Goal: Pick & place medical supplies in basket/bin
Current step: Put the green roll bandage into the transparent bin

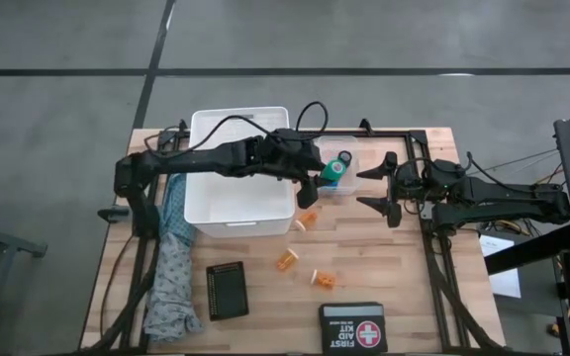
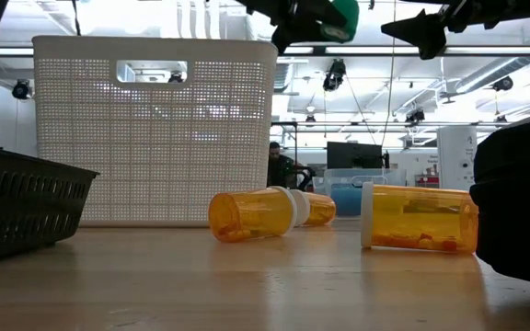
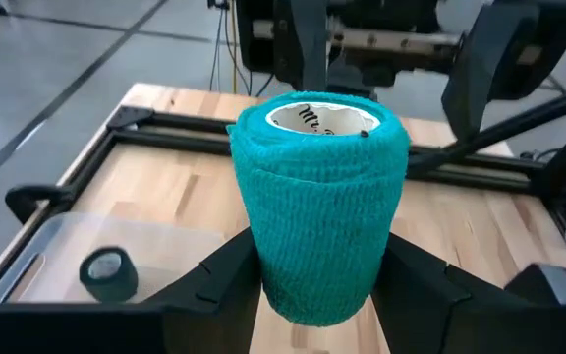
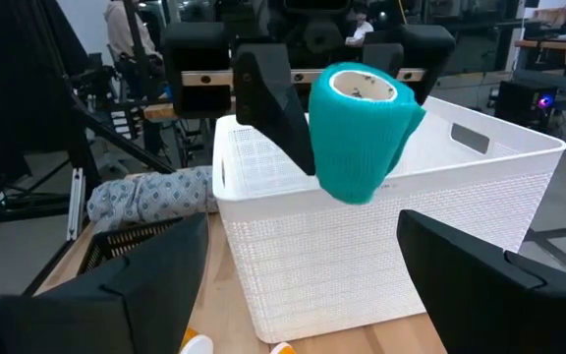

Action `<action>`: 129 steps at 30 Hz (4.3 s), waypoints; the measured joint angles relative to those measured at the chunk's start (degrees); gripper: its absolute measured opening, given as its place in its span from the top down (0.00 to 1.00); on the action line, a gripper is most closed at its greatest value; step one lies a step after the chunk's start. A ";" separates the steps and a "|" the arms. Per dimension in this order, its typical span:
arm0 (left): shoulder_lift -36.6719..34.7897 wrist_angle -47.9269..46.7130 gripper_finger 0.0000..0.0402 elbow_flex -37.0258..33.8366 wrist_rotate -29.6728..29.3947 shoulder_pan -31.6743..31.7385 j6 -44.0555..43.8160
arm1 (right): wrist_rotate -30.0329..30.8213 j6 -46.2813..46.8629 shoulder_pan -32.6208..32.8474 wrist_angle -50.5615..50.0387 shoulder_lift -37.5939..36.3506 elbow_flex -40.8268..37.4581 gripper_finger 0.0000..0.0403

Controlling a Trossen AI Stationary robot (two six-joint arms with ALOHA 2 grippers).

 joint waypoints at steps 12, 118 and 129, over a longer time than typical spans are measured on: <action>-0.07 -0.33 0.57 0.00 0.00 -0.02 5.23 | -0.01 0.00 -0.02 0.00 0.04 0.00 0.19; 0.15 0.98 0.58 -0.07 -0.50 -0.03 20.42 | 8.46 -14.44 0.26 18.50 20.26 6.82 0.55; 0.15 1.70 0.47 -0.07 -0.66 -0.04 20.59 | 8.50 -14.38 0.24 18.48 20.24 6.84 0.55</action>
